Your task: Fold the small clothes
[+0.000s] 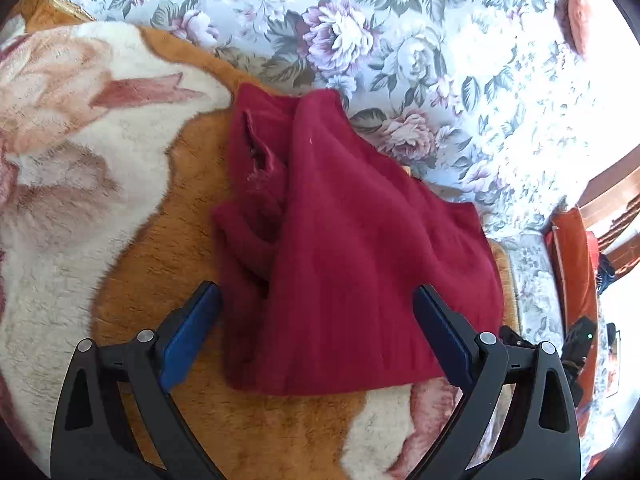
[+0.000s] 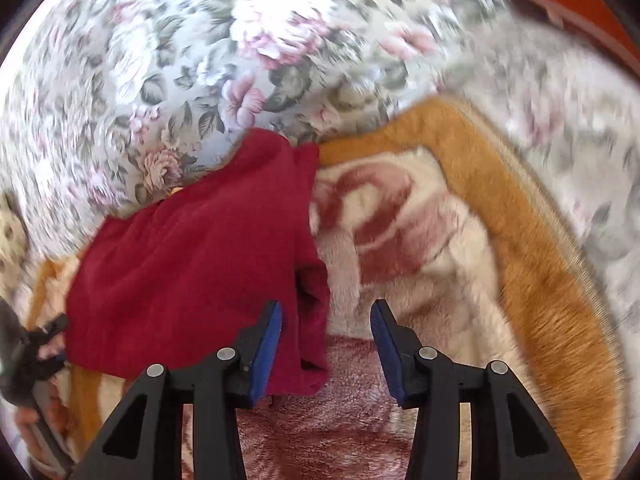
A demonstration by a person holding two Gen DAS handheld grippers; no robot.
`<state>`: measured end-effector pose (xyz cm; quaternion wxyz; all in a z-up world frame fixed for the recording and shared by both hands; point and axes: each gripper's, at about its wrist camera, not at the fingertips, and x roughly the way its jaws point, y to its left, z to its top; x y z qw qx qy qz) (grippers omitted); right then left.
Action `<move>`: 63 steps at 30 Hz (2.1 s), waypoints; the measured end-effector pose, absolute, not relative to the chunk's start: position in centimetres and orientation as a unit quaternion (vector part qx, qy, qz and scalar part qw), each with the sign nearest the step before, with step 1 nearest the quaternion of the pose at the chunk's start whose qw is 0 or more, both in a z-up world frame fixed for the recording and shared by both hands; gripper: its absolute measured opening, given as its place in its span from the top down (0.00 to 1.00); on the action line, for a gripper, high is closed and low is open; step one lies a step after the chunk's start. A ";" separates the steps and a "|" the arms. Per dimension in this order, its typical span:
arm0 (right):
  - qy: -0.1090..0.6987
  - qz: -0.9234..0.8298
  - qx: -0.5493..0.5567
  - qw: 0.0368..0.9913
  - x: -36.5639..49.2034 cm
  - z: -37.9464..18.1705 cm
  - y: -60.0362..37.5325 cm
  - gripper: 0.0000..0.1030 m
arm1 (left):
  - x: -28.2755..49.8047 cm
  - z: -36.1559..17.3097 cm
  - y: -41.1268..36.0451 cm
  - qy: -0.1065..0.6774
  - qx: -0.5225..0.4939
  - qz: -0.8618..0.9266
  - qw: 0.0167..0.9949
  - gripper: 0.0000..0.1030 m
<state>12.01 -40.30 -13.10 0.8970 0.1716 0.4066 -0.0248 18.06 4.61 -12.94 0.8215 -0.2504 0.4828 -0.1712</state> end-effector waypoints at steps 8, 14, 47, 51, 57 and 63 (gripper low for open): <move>0.401 0.044 0.215 0.889 13.8 -14.4 -38.4 0.67 | 18.7 -13.2 3.2 0.494 -0.203 -0.137 0.834 0.60; 0.383 0.073 0.189 0.901 12.7 -12.7 -37.5 0.95 | 17.4 -12.0 4.0 0.487 -0.218 -0.155 0.831 0.84; 0.397 0.020 0.072 0.915 15.8 -8.3 -35.3 0.62 | 9.7 -7.0 8.6 0.462 -0.161 -0.125 0.863 0.41; 0.420 0.027 0.054 0.906 19.0 -9.8 -34.9 0.62 | 13.1 -6.1 8.0 0.450 -0.165 -0.142 0.866 0.33; 0.426 0.040 0.046 0.903 20.3 -10.8 -35.0 0.62 | 19.1 -7.9 5.4 0.493 -0.138 -0.154 0.845 0.32; 0.431 0.053 0.039 0.900 21.0 -11.3 -34.9 0.62 | 22.1 -9.6 3.4 0.525 -0.094 -0.142 0.834 0.35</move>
